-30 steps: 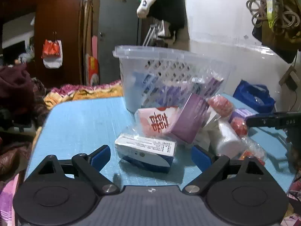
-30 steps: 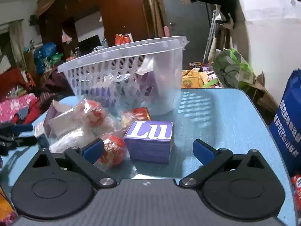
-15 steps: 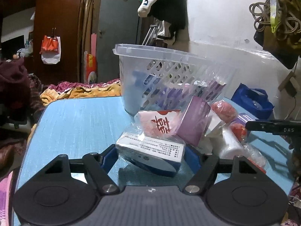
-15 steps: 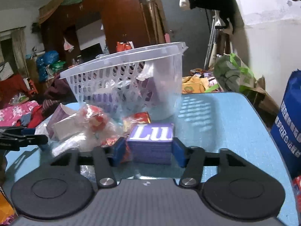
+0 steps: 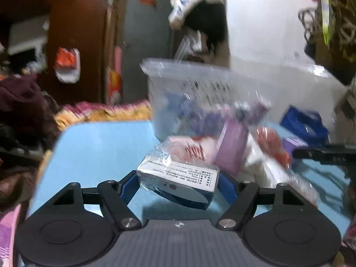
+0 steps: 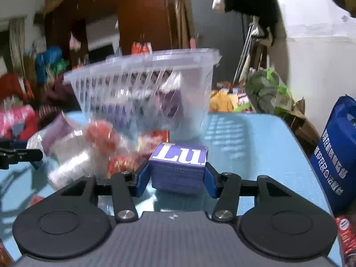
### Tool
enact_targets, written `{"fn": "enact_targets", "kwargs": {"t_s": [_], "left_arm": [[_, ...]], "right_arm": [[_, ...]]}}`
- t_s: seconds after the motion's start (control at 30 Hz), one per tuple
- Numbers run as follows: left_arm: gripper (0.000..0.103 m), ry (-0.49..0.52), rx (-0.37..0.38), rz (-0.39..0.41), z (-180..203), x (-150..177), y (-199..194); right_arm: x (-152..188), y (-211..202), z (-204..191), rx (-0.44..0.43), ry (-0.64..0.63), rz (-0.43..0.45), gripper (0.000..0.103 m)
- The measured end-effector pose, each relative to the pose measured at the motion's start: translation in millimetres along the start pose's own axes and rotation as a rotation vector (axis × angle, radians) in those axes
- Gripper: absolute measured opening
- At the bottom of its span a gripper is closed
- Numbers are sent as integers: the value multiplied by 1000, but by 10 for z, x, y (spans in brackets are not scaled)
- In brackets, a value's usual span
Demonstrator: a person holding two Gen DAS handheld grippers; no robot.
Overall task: Organize objects
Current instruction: 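Grasp white-and-blue box with left tool while right tool grasps purple 'Lu' box, then drop both boxes into the white basket and open both tools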
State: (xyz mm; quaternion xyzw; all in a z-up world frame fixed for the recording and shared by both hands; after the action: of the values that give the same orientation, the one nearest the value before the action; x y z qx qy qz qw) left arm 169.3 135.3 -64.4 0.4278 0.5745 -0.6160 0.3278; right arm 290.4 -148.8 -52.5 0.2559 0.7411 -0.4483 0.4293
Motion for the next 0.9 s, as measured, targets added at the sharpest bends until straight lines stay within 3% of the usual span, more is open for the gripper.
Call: {"fn": "enact_targets", "kwargs": {"t_s": [0.2, 0.4, 0.47, 0.63, 0.77, 0.9], "left_arm": [[78, -13, -48, 133, -18, 4, -210], [78, -28, -82, 187, -19, -47, -276], [78, -90, -44, 213, -52, -99, -323], [78, -79, -5, 291, 64, -661, -387], [78, -45, 24, 267, 205, -1381, -36], [78, -59, 5, 131, 291, -1734, 653]], "right_arm": [[9, -204, -20, -32, 6, 134, 54], [-35, -317, -41, -51, -1, 217, 54], [-93, -380, -65, -76, 6, 228, 54], [-585, -593, -282, -101, -72, 304, 55], [-1209, -353, -504, -129, -137, 293, 55], [-1567, 225, -641, -112, -199, 183, 55]]}}
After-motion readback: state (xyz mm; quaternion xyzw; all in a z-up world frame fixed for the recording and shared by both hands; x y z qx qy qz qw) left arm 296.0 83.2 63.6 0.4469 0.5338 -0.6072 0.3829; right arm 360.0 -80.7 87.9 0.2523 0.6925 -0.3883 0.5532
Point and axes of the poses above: each gripper's, at about its wrist camera, not at the fingertips, and y roughly the way its jaws point, z to its right, x to its underside, the point moved 4 cm from there along y, roughly the way its jaws point, and after that the axes turned 8 degrees about y, right-handed, at the moved point
